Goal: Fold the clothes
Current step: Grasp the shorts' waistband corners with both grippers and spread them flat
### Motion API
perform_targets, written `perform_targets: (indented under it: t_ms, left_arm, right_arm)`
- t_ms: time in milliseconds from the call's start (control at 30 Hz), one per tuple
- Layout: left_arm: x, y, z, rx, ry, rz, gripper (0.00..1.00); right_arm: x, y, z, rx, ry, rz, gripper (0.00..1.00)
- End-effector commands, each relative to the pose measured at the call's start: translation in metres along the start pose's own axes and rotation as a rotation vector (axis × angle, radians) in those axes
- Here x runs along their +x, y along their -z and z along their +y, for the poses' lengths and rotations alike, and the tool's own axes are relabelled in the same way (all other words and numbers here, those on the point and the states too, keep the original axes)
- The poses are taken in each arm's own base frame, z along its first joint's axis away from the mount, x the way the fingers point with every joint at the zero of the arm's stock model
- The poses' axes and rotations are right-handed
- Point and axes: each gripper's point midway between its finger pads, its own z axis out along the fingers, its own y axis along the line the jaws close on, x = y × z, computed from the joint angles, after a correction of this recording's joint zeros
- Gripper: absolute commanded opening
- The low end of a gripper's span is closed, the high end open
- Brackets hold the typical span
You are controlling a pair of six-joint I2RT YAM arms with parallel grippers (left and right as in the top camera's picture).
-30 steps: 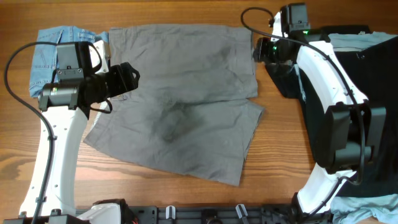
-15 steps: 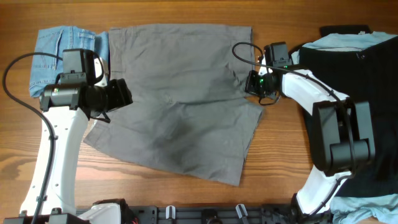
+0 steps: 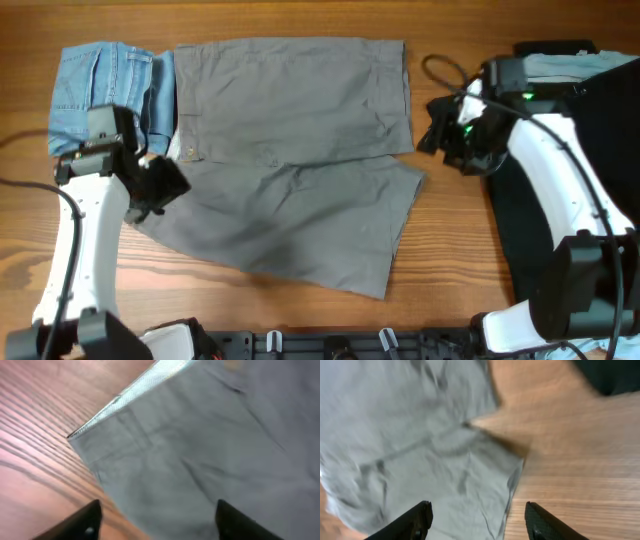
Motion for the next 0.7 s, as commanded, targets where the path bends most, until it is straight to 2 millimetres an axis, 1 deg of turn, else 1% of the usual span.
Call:
perform_targets:
  t_ms: [0,33,67,167,200,233,267,300,333,400,433,467,533,600,633,667]
  left_arm:
    - [0.002,-0.040,0.036,-0.053,0.194,0.047,0.63]
    - [-0.005,-0.049,0.046,-0.055,0.234,0.037,0.59]
    - [-0.008,-0.052,0.050,-0.052,0.256,0.036,0.57]
    - [-0.012,-0.052,0.062,-0.057,0.280,0.030,0.60]
    - [-0.012,-0.052,0.062,-0.058,0.270,0.030,0.62]
    - [-0.011,-0.052,0.062,-0.058,0.270,0.033,0.62]
    - [-0.010,-0.052,0.062,-0.059,0.271,0.038,0.62]
    - [-0.009,-0.052,0.063,-0.060,0.271,0.041,0.62]
    - [-0.009,-0.052,0.063,-0.060,0.271,0.041,0.63]
    - [-0.009,-0.052,0.063,-0.060,0.271,0.041,0.64]
    - [-0.009,-0.052,0.062,-0.057,0.271,0.042,0.64]
    - [-0.009,-0.052,0.061,-0.053,0.271,0.044,0.65]
    - [-0.009,-0.052,0.061,-0.053,0.271,0.043,0.66]
    - [-0.009,-0.052,0.061,-0.053,0.271,0.045,0.68]
    - [-0.008,-0.052,0.061,-0.054,0.271,0.047,0.72]
    - [-0.008,-0.052,0.061,-0.054,0.271,0.047,0.77]
  right_arm:
    - [0.024,-0.022,0.011,-0.001,0.067,0.074,0.64]
    - [0.031,-0.027,0.014,0.002,0.079,0.089,0.63]
    - [0.042,-0.031,0.016,0.000,0.087,0.124,0.63]
    - [0.091,-0.040,0.015,0.056,0.096,0.279,0.63]
    - [0.108,-0.047,0.008,0.116,0.045,0.315,0.63]
    - [0.119,-0.054,-0.003,0.173,-0.004,0.327,0.62]
    - [0.124,-0.060,-0.010,0.196,-0.032,0.328,0.56]
    - [0.128,-0.071,-0.016,0.193,-0.044,0.322,0.49]
    - [0.126,-0.084,-0.021,0.178,-0.046,0.293,0.38]
    - [0.116,-0.102,-0.019,0.117,0.003,0.225,0.09]
    - [0.113,-0.106,-0.019,0.107,0.009,0.206,0.04]
    - [0.112,-0.108,-0.020,0.109,0.011,0.195,0.04]
    - [0.101,-0.110,-0.036,0.180,-0.030,0.145,0.04]
    - [0.093,-0.108,-0.064,0.311,-0.176,0.088,0.04]
    - [0.088,-0.105,-0.082,0.369,-0.296,0.061,0.04]
    - [0.083,-0.103,-0.092,0.385,-0.343,0.043,0.04]
